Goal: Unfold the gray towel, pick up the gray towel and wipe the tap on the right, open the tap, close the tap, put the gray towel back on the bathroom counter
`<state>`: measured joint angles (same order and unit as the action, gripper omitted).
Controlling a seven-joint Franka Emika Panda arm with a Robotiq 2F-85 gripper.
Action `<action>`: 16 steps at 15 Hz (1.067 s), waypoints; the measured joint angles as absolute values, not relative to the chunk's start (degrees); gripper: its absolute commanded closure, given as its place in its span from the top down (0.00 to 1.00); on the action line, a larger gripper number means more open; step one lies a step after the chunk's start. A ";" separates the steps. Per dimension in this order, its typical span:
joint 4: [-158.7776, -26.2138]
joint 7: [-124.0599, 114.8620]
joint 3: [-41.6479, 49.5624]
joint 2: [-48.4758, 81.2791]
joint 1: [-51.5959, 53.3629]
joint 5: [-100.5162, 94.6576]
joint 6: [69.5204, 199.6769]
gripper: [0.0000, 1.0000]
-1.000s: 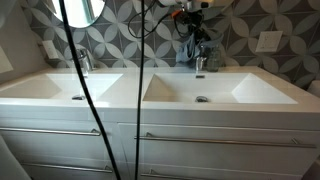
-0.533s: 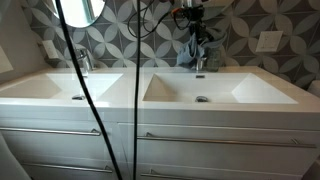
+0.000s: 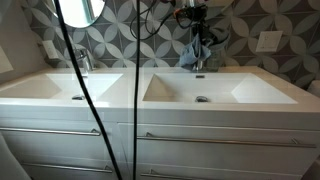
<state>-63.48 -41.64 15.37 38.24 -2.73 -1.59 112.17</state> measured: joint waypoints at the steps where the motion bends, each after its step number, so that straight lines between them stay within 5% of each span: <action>1: -63.49 -41.21 15.02 38.37 -2.90 -1.10 113.17 0.05; 16: -65.02 -35.05 8.35 40.38 -6.27 9.39 129.98 0.05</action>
